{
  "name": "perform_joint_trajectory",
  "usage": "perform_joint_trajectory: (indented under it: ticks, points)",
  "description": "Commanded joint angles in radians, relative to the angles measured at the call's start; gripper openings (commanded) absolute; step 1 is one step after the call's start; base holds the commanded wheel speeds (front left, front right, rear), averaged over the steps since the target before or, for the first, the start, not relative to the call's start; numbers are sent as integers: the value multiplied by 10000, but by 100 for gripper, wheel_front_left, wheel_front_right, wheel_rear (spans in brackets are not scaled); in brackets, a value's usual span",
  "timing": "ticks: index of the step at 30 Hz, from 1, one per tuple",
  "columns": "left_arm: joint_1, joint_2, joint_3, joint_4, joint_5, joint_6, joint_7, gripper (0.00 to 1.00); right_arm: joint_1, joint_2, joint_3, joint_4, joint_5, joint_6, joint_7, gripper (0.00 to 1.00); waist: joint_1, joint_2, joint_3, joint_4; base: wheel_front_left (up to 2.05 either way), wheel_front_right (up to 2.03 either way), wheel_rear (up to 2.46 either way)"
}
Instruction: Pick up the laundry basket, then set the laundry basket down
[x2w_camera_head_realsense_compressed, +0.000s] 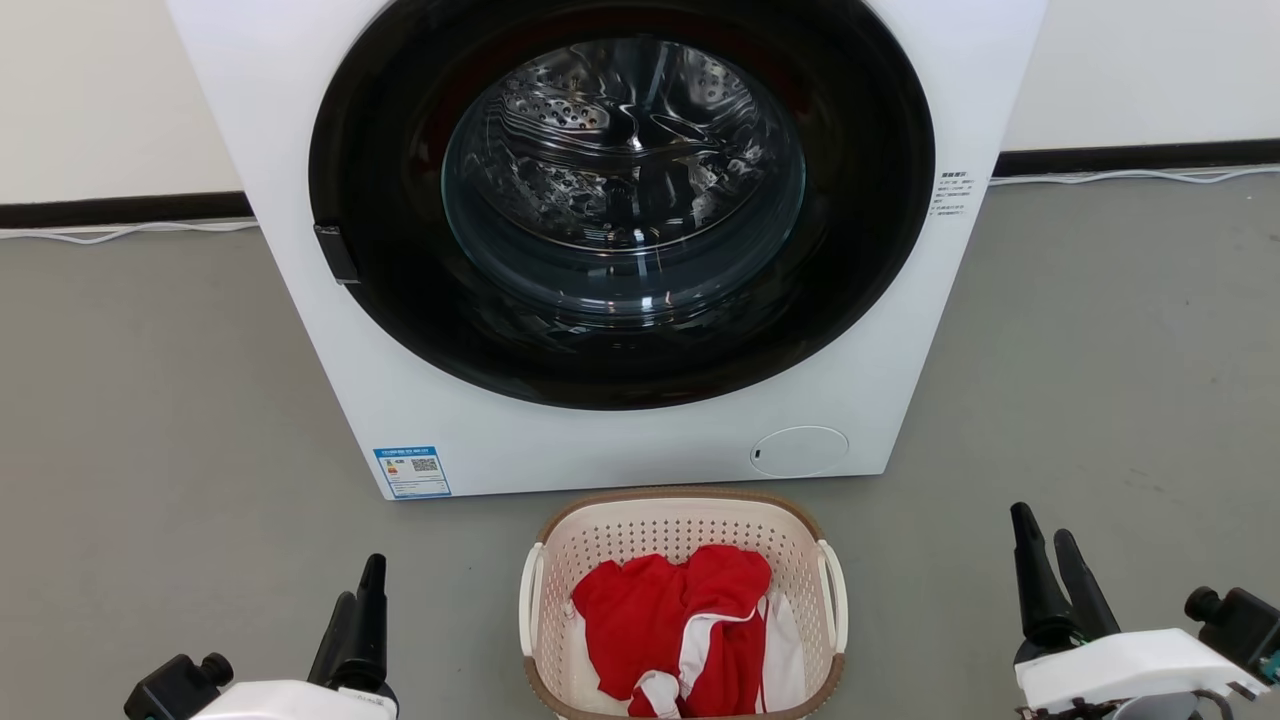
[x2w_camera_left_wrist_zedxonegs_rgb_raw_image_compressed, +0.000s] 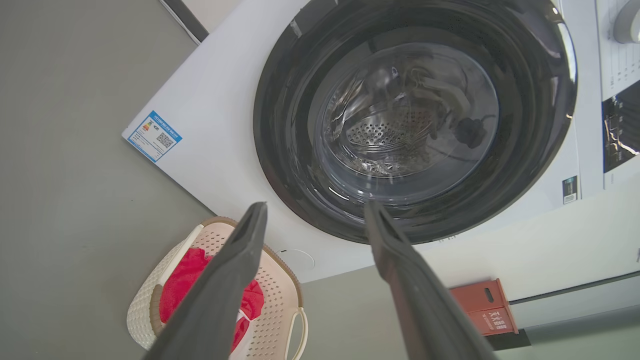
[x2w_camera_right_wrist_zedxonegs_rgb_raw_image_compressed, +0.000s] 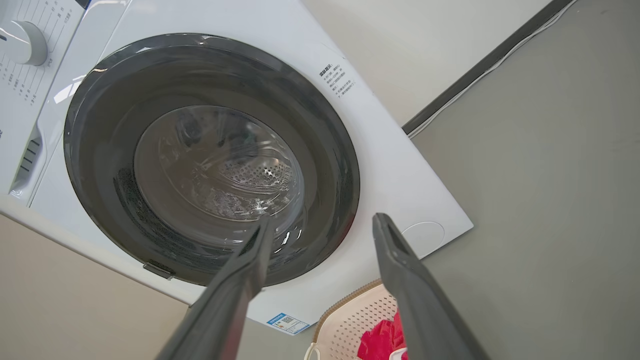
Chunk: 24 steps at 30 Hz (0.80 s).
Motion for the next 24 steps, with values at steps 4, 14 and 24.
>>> perform_joint_trajectory:
  ticks: [4, 14, 24]
  points:
    - [-213, 101, 124, -205, 598, -3, -197, 100, -312, -200, 222, -254, -723, 41, -286, 100, -1, 0, -13, -28, 0, 0, 0]
    - [-152, 112, 58, -195, 1607, -13, -490, 100, -244, -265, 317, -252, -2052, 48, -579, 100, -1, 0, -53, -63, 0, 0, 0]
    - [-116, 122, 1, -206, 2654, -3, -784, 100, -236, -271, 410, -274, -3384, 54, -873, 100, -1, 0, -52, -36, 0, 0, 0]
